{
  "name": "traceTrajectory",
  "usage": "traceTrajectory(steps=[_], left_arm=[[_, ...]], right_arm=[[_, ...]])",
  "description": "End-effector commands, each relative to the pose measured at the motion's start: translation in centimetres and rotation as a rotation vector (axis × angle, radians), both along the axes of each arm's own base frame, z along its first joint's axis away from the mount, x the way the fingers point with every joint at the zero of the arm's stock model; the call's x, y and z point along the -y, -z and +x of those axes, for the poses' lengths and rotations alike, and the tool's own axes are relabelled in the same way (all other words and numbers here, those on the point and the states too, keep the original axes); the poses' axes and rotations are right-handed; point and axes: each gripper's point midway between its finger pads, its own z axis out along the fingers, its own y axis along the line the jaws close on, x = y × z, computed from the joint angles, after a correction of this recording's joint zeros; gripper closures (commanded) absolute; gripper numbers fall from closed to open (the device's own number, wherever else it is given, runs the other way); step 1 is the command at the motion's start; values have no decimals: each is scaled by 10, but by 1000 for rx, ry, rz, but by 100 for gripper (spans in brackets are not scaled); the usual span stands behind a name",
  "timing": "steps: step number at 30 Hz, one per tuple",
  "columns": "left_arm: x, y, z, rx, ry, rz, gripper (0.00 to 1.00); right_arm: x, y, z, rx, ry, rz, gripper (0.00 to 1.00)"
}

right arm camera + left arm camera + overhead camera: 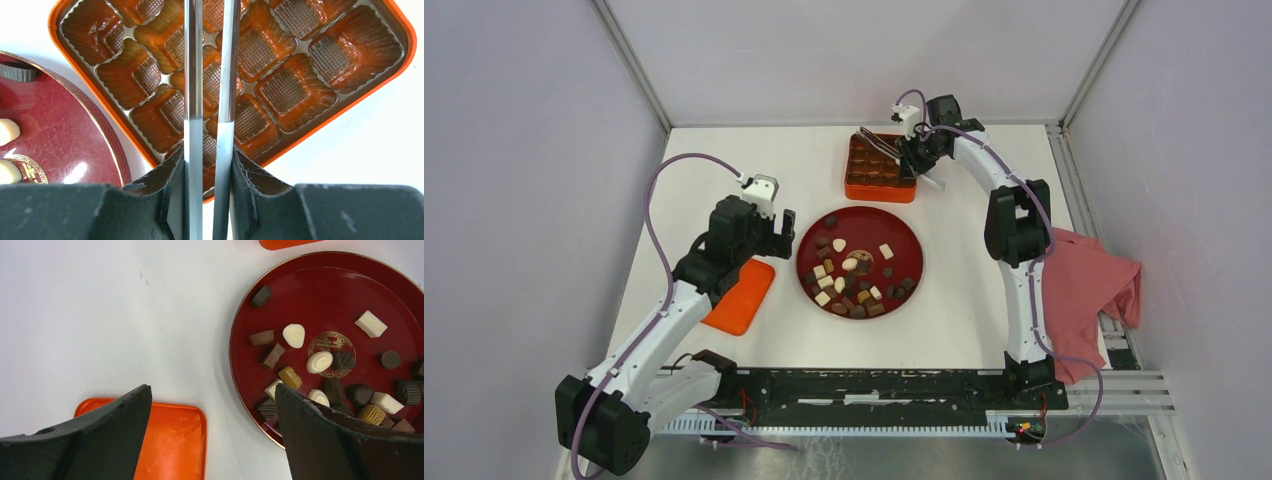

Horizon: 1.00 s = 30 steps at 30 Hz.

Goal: Pack the chocolate
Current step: Place the fake chocolate in the packing box.

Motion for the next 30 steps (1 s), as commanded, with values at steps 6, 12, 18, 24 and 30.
traceTrajectory(steps=[6,12,18,24,30], left_arm=[[-2,-5,4,29,31,39,3],[-1,-6,4,30,36,33,3],[-1,-8,3,35,37,30,3],[-1,-9,3,39,37,26,3],[-2,-12,2,50,33,22,3]], right_arm=[[-10,-23,14,86,-23,23,72],[-10,-25,12,87,-28,24,65],[-10,-32,10,97,-34,26,59],[-10,-41,8,111,-40,30,62],[-8,-79,-6,162,-68,54,64]])
